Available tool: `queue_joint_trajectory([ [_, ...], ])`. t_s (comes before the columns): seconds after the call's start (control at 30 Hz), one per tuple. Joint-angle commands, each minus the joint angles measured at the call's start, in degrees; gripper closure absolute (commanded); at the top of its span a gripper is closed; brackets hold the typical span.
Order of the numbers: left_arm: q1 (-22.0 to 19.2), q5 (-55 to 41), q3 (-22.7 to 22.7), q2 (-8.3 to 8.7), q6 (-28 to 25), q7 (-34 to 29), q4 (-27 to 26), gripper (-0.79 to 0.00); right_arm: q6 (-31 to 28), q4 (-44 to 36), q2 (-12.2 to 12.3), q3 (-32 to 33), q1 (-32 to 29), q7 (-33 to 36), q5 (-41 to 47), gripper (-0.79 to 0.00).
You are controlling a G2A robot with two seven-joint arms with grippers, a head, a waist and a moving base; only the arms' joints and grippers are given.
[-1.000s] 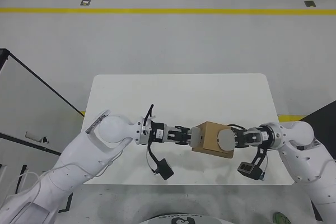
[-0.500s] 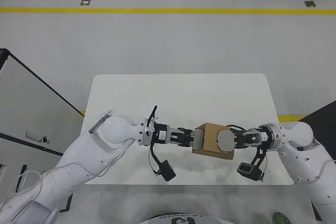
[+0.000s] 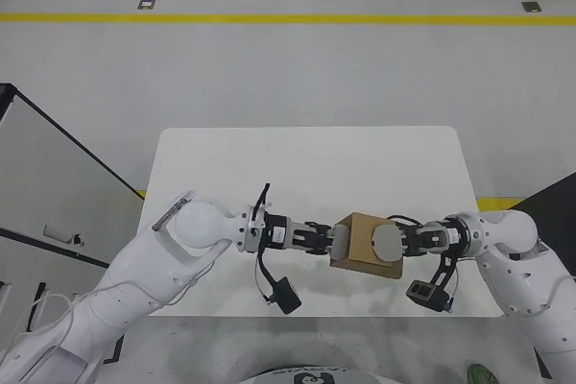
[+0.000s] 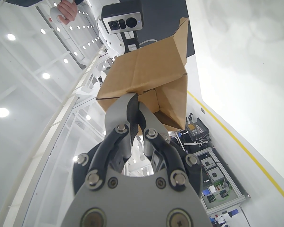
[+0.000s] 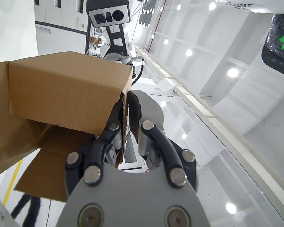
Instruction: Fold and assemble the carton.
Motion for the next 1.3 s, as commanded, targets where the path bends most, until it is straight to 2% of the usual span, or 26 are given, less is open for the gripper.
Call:
queue_joint_trajectory([
  [0.0,-0.15,0.00,0.34,-0.11,-0.01,-0.01,0.08,0.000,0.01,-0.06,-0.01,0.03,-0.07,0.01,-0.03,0.000],
  [0.23,-0.26,0.09,-0.33,-0.11,-0.05,-0.71,0.30,0.000,0.05,-0.33,0.03,0.47,-0.53,0.05,-0.07,0.000],
  [0.77,5.62,-1.43,-10.48,2.29,0.99,-0.98,-2.80,0.000,0.01,-3.07,0.16,3.36,-1.75,-0.01,2.83,0.000],
  [0.93,8.03,-1.19,-11.66,2.53,0.80,-4.36,-2.86,0.000,0.01,-3.07,0.16,3.36,-1.75,-0.01,2.83,0.000],
  [1.17,8.03,-1.19,-11.66,2.53,0.80,-4.36,-2.86,0.000,-0.43,-3.48,0.11,3.46,-1.71,-0.44,3.43,0.000],
  [1.2,8.03,-1.19,-11.66,2.53,0.80,-4.36,-2.86,-0.142,-0.88,-3.75,0.10,3.62,-1.45,-0.89,3.80,0.000],
  [1.23,8.22,-1.30,-11.70,2.52,0.80,-4.89,-2.87,-0.360,-1.08,-3.37,0.09,3.96,-1.29,-1.09,4.49,0.000],
  [1.27,8.46,-1.25,-11.77,2.53,0.86,-5.24,-2.96,-0.680,-1.58,-3.82,0.06,4.15,-0.89,-1.61,4.95,0.000],
])
